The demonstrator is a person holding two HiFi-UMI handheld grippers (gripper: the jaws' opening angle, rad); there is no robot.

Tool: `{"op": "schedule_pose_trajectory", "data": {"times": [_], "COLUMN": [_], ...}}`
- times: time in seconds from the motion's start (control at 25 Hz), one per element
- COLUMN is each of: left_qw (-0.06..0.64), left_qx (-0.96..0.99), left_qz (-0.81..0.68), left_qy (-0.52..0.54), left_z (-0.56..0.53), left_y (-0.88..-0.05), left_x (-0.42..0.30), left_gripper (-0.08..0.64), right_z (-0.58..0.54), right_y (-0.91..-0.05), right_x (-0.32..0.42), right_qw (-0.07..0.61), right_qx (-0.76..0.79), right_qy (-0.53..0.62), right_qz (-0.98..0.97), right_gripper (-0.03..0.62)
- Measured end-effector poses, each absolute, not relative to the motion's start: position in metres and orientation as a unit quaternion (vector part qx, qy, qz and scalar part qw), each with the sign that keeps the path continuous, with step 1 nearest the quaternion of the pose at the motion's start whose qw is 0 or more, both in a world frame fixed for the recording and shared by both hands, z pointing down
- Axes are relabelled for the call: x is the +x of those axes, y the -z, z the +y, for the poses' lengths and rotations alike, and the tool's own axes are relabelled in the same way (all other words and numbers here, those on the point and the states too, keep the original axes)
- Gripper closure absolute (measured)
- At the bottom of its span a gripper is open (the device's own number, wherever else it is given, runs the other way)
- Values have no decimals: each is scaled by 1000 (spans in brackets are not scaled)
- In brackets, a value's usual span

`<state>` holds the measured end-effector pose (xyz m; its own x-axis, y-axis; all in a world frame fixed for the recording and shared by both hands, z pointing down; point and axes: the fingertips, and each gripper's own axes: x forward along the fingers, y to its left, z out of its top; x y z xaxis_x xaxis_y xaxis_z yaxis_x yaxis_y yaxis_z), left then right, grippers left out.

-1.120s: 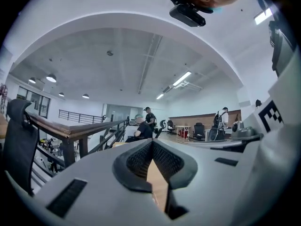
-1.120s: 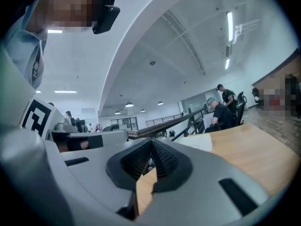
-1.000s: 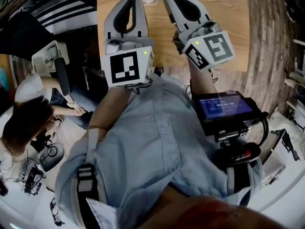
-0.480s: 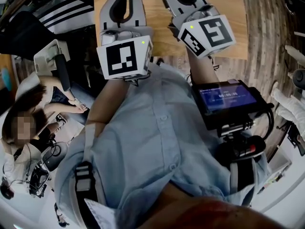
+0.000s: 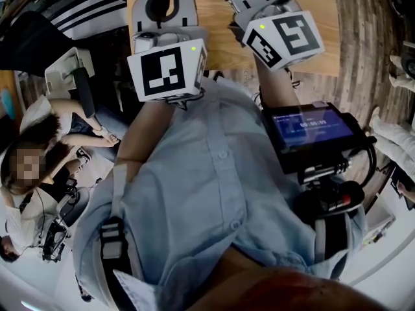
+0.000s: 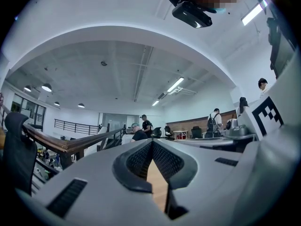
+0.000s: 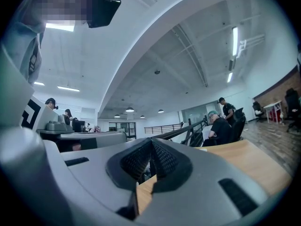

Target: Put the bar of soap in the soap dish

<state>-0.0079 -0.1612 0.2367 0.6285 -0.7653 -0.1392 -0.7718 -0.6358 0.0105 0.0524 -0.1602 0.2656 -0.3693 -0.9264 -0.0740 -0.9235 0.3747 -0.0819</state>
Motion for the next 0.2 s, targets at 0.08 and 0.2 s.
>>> {"op": "schedule_pose_trajectory", "data": {"times": [0.08, 0.2], "left_qw": [24, 19], "left_qx": [-901, -900], "left_qz": [428, 430], "left_qy": [-65, -66], "left_z": [-162, -164], "left_y": [-237, -237], "left_x": [-8, -8], "left_gripper": [554, 554], "right_z": [-161, -162], "right_y": [-265, -265], "right_x": [52, 52], "right_qw": [54, 54], "right_qx": [-558, -558], "right_qy": [13, 13], "right_qz": [828, 828], "right_gripper": [586, 586]}}
